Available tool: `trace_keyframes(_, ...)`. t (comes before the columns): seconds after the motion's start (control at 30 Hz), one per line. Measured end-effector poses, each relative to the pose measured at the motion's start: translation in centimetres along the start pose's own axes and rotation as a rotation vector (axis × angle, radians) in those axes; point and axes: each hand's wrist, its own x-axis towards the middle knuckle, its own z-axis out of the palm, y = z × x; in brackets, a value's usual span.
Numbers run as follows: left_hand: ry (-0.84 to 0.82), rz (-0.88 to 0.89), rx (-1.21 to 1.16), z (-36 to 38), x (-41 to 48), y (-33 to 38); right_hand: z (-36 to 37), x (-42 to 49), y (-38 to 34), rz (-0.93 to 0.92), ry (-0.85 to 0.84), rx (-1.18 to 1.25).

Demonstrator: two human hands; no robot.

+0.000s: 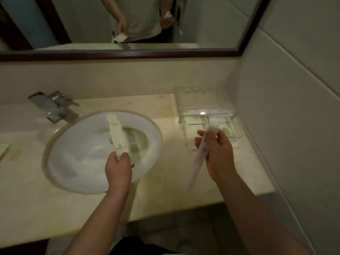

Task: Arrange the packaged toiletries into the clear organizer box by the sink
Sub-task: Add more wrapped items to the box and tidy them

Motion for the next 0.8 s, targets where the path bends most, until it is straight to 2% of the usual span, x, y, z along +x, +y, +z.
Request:
trace_keyframes(0.17,-0.315,0.038,0.002,6.7,-4.4,2.5,-4.2,2.1,-1.3,-0.008,-0.042,-0.265)
trace_keyframes(0.27,-0.466,0.038,-0.065,10.1,-5.9,4.7,-4.8,3.7,-1.2,0.019,-0.064,-0.310)
trace_keyframes(0.47,-0.777,0.086,-0.144,15.4,-5.9,8.3,-5.2,6.8,-2.0,0.133,-0.359,-0.558)
trace_keyframes(0.7,-0.683,0.052,-0.150,18.5,-3.4,8.1,-4.8,9.4,-1.9,0.215,-0.463,-0.650)
trace_keyframes(0.8,-0.503,0.003,-0.266,18.9,-1.7,8.1,-6.2,10.6,-1.7,0.292,-0.567,-0.754)
